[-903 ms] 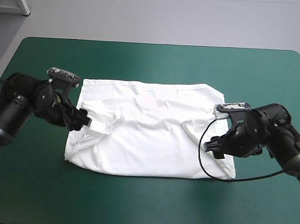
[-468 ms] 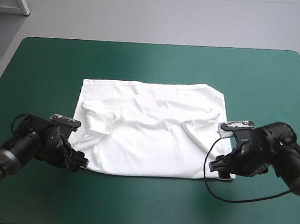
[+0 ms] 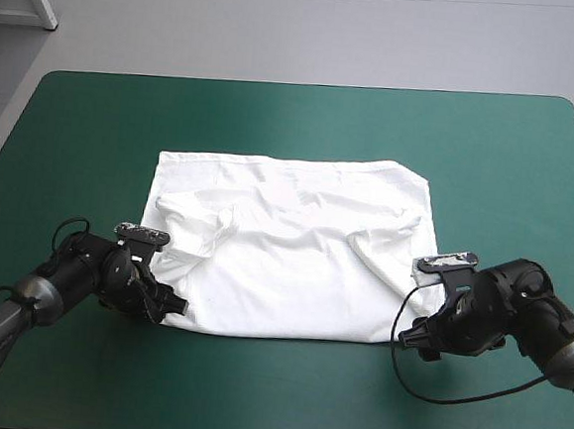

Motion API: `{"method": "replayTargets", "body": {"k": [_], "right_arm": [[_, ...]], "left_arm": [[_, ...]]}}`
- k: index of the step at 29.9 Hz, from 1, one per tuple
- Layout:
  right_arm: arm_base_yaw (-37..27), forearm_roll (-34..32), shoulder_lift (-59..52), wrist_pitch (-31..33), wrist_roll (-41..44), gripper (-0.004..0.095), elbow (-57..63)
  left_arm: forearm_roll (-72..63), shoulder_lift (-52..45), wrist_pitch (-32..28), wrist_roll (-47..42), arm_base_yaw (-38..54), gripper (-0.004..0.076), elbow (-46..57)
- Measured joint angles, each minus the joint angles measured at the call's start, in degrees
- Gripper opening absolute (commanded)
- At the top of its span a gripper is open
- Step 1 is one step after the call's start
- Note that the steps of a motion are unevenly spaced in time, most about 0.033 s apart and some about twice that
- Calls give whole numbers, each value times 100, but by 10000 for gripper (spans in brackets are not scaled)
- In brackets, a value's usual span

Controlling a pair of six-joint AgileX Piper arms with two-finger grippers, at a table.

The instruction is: Fold the cloth

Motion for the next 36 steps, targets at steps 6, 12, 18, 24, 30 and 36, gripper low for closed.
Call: {"method": "replayTargets", "body": {"k": [6,12,18,24,30,36], "right_arm": [[0,-271,46,-321,-16,647,118],[0,-358,508,-780,10,646,129],[0,-320,1210,-1129,58,477,129],[0,-14,1429,-1095,46,95,58],[5,144,1376,-1211,46,-18,58],[5,-93,1046,-1271,46,-18,-49]], "left_arm": [[-320,80,-237,-30,-12,-8,-18],[-434,91,-214,-40,-12,-10,-28],[-434,98,-151,-51,-12,-10,-52],[-293,-135,-75,-51,-12,-10,7],[-87,-629,511,-151,-12,-10,-81],[13,-690,1125,-122,-12,-10,-854]]}}
